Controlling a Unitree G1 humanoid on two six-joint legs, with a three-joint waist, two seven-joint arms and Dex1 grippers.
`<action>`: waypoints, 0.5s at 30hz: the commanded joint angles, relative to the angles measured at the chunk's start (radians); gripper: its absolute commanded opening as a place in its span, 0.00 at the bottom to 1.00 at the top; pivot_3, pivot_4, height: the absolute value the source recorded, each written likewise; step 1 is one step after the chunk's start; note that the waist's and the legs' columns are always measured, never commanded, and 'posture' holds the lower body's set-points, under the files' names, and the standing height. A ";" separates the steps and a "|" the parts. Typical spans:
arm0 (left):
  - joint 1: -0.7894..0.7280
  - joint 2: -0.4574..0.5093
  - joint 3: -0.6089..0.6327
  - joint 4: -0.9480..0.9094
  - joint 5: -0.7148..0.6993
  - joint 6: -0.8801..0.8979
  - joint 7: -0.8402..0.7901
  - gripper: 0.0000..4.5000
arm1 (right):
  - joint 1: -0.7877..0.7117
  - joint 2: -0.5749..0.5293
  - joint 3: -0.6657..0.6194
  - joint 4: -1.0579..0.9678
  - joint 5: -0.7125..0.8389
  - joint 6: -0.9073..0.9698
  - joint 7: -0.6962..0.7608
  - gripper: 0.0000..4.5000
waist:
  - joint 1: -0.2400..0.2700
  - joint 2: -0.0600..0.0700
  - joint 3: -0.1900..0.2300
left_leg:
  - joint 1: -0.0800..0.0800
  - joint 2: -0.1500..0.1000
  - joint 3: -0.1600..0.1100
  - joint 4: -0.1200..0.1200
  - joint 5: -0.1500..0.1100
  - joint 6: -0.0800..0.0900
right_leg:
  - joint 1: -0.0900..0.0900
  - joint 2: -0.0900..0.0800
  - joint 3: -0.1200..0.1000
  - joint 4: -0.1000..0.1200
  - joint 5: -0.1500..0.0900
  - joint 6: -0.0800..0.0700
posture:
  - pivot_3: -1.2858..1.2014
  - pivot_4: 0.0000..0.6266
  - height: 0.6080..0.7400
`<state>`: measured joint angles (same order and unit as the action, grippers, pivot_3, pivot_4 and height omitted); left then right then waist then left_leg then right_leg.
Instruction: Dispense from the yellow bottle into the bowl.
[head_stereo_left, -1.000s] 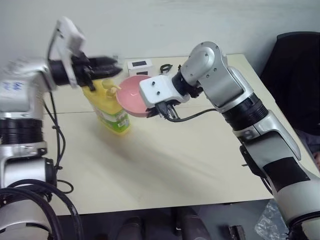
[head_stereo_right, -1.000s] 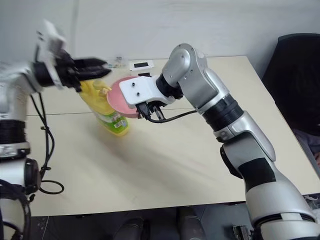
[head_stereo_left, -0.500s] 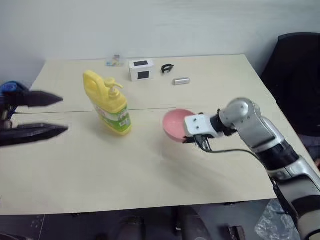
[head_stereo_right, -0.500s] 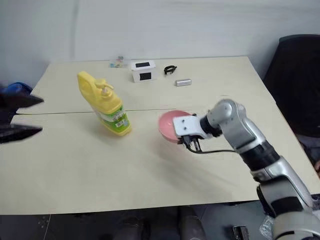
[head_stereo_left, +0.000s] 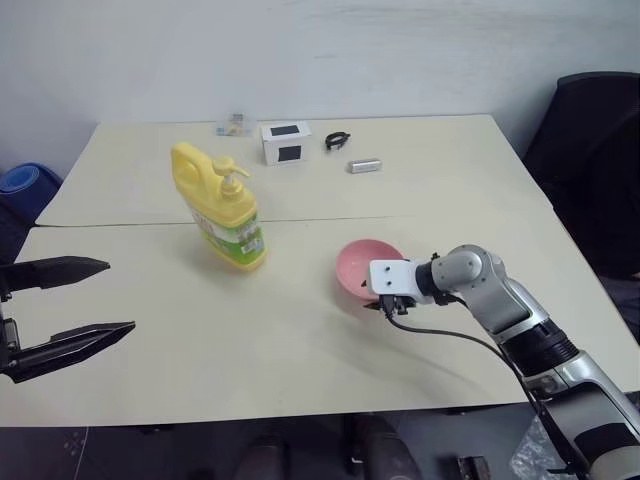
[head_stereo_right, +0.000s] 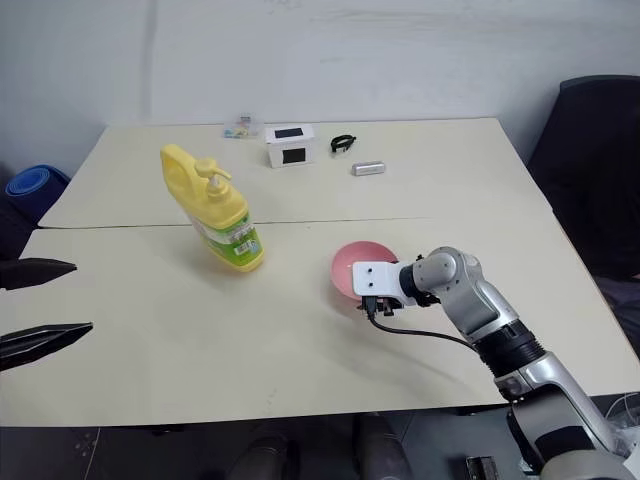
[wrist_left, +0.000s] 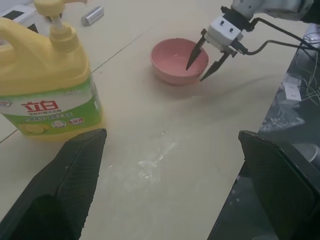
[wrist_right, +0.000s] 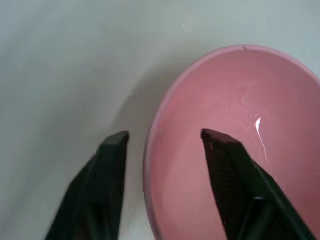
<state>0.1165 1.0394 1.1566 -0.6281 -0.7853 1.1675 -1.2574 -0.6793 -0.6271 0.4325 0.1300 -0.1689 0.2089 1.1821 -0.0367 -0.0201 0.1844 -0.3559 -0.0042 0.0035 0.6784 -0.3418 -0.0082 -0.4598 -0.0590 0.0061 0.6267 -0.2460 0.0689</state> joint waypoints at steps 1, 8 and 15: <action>0.052 -0.008 0.008 0.019 0.003 -0.063 0.001 1.00 | -0.018 -0.063 -0.089 -0.076 0.117 0.098 0.110 0.80 | 0.002 0.000 0.000 | 0.000 0.000 0.000 0.000 0.000 0.000 | 0.000 0.000 0.000 0.000 0.000 0.000 | 0.52 0.24 1.00; 0.203 0.004 0.095 0.113 0.022 -0.130 -0.076 1.00 | -0.149 -0.299 -0.313 0.002 0.389 0.285 0.372 0.99 | 0.005 0.001 0.002 | 0.000 0.000 0.001 0.000 -0.001 0.001 | 0.000 0.000 0.000 -0.001 0.000 0.000 | 0.52 0.24 1.00; 0.226 0.054 0.153 0.229 0.029 -0.188 -0.088 1.00 | -0.121 -0.579 -0.313 0.090 0.655 0.345 0.432 0.99 | 0.007 0.000 0.002 | 0.001 0.000 0.001 -0.008 -0.001 0.001 | 0.001 0.000 -0.002 -0.006 -0.002 -0.003 | 0.52 0.24 1.00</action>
<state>0.3572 1.0718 1.2825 -0.4139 -0.7450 0.9946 -1.3516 -0.7934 -1.1921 0.1373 0.2211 0.4300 0.5191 1.5446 -0.0295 -0.0197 0.1867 -0.3535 -0.0037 0.0048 0.6701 -0.3425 -0.0071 -0.4586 -0.0580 0.0046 0.6210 -0.2477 0.0662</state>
